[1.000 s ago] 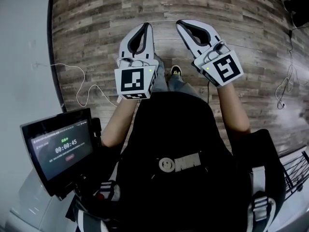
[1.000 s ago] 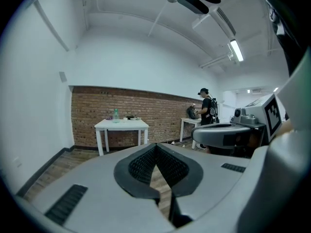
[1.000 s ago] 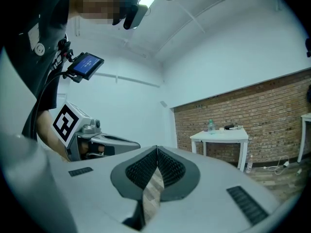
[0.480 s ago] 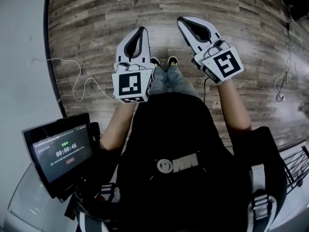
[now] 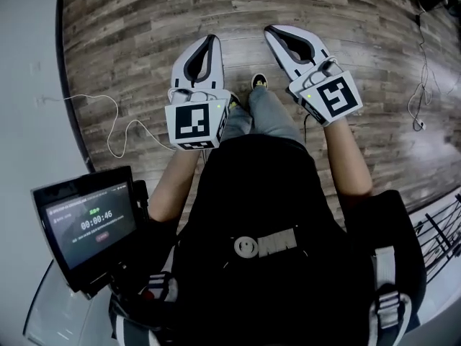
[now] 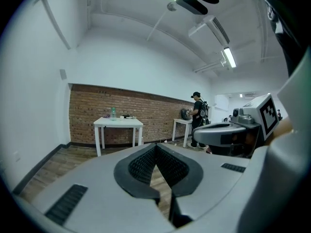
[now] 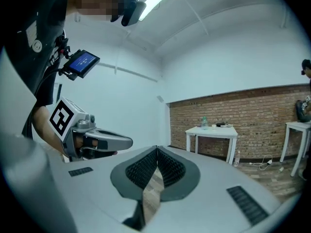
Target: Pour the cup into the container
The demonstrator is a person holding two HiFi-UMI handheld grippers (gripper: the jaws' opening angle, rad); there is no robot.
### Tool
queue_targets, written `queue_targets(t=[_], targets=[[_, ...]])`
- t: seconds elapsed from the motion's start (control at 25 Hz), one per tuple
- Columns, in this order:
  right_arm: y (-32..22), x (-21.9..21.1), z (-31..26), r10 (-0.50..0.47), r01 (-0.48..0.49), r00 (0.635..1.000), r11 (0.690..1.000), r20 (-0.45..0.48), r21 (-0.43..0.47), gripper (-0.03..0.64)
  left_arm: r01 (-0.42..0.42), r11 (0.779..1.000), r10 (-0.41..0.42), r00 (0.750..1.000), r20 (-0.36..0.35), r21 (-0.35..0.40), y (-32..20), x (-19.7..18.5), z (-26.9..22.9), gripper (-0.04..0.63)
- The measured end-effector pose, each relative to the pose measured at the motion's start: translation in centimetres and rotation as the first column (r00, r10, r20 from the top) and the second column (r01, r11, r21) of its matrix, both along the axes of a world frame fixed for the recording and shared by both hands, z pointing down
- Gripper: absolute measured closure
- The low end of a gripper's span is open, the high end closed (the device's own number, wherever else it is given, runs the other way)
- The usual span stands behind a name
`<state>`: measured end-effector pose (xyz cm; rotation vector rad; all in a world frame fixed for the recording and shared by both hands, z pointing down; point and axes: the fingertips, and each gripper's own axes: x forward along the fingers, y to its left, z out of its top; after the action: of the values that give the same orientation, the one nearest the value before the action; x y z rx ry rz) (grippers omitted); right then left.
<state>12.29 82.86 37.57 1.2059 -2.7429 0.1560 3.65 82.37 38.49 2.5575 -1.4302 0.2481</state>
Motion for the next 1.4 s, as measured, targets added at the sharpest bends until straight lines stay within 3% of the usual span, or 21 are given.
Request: queue_targets(t=[0.16, 0.48, 0.96, 1.16, 1.4], targets=[[2.4, -2.1, -2.0, 0.031, -0.031, 0.999, 0.999, 0.016, 0.004, 0.611, -0.013, 1.0, 0.013, 1.0, -0.013, 0.013, 2.3, -2.3, -1.6, 0.597], [4.4, -2.9, -2.2, 0.027, -0.027, 0.999, 1.0, 0.026, -0.006, 0.611, 0.008, 0.999, -0.008, 1.0, -0.009, 0.041, 4.2, -3.0, -3.0, 0.597], [13.2, 2.0, -2.1, -0.019, 0.021, 0.996, 1.0, 0.089, -0.013, 0.611, 0.031, 0.999, -0.032, 0.999, 0.041, 0.031, 13.5, 3.2, -2.6, 0.597], [16.9, 4.7, -1.8, 0.002, 0.001, 0.995, 1.0, 0.102, -0.03, 0.611, 0.045, 0.999, -0.047, 0.998, 0.051, 0.028, 17.7, 5.6, -2.7, 0.597], [18.8, 6.8, -1.1, 0.067, -0.062, 0.993, 0.997, 0.096, -0.051, 0.611, 0.025, 0.999, -0.026, 0.998, 0.051, 0.028, 19.2, 6.4, -2.7, 0.597]])
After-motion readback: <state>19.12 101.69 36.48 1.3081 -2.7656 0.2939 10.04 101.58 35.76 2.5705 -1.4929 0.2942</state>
